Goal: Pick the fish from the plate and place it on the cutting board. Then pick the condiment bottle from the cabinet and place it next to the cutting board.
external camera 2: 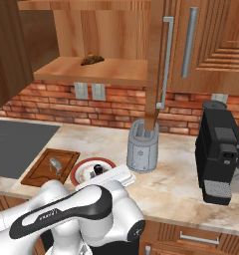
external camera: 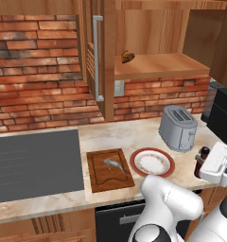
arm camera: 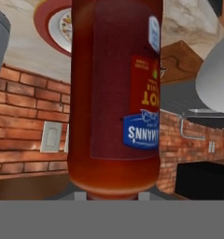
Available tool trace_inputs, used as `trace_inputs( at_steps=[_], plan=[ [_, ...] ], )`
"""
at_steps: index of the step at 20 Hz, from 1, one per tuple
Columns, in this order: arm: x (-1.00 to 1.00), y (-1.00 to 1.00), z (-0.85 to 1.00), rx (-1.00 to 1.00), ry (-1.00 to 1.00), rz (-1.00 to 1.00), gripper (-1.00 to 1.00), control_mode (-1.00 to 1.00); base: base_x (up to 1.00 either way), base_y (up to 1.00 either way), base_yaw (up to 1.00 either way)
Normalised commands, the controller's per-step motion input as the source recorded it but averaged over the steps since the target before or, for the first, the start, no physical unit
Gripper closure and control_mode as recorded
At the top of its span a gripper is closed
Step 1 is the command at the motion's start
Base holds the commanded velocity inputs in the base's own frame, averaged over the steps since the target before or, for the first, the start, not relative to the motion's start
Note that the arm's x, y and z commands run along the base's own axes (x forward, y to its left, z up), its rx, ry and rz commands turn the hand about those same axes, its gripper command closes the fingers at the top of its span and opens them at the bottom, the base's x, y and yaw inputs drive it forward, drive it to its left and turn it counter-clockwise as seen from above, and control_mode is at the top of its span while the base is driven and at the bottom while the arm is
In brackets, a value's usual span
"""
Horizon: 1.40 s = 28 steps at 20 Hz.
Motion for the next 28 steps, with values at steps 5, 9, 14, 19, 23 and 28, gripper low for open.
trace_inputs(
  at_steps=[5,9,14,19,23,28],
  plan=[
    [0.09,-0.01,-0.14,0.00,0.00,0.00,1.00,-1.00,0.00,0.00,0.00],
    [0.05,-0.01,-0.11,0.00,0.00,0.00,1.00,-1.00,0.00,0.00,0.00],
    [0.04,0.00,-0.10,0.00,0.00,0.00,1.00,-1.00,0.00,0.00,0.00],
    [0.02,-0.01,-0.09,0.00,0.00,0.00,1.00,-1.00,0.00,0.00,0.00],
    [0.02,0.00,-0.09,0.00,0.00,0.00,1.00,-1.00,0.00,0.00,0.00],
    [0.02,0.00,-0.10,0.00,0.00,0.00,1.00,-1.00,0.00,0.00,0.00]
  ],
)
